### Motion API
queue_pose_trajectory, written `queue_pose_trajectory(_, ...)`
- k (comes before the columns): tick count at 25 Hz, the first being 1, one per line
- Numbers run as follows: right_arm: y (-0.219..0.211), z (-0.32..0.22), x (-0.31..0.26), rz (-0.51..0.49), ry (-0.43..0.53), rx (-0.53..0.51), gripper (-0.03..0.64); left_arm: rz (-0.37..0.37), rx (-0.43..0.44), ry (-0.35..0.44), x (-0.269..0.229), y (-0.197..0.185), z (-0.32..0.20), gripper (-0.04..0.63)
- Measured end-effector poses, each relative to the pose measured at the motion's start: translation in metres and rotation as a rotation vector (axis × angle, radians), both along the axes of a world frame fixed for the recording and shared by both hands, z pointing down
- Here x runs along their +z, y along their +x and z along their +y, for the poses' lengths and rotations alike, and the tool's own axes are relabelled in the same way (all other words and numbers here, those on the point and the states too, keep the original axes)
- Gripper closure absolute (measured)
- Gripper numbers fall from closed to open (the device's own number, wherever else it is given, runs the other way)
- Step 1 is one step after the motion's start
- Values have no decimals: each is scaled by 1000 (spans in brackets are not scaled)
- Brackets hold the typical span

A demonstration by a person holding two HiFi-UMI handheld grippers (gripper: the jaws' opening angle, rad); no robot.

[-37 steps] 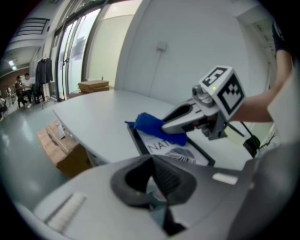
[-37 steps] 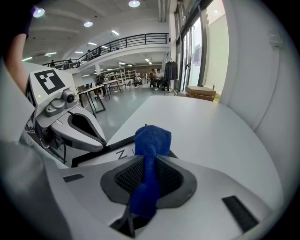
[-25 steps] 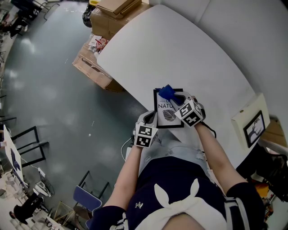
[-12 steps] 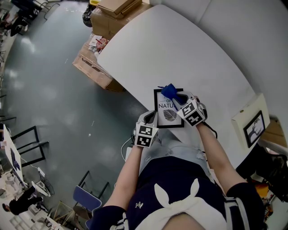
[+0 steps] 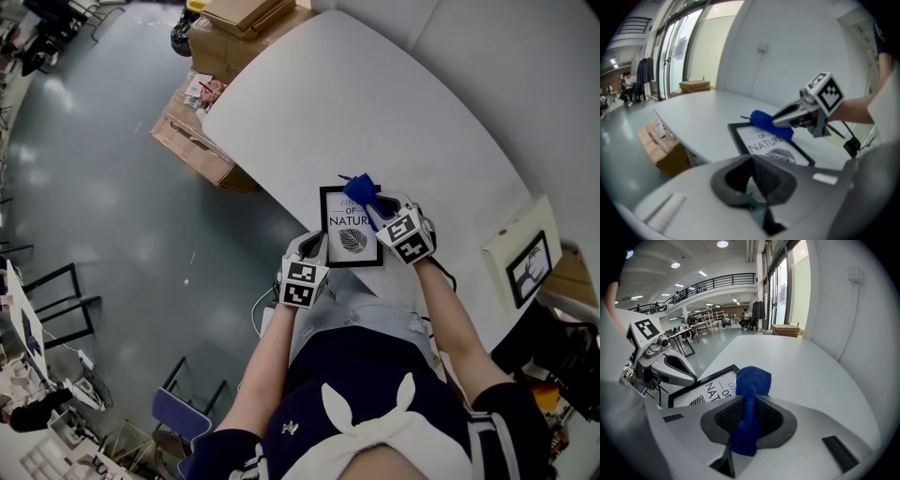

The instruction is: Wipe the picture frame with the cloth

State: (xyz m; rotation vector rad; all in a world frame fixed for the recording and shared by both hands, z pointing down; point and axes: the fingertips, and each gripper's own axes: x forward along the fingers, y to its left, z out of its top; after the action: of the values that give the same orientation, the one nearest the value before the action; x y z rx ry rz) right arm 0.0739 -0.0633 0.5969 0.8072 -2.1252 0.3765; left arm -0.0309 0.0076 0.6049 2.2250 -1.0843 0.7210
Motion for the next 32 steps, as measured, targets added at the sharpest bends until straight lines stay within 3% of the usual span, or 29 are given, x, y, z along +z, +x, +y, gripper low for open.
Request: queue_pose_trajectory(32, -5, 27, 1, 0, -11, -15, 549, 0, -8, 3, -1, -1, -2, 594)
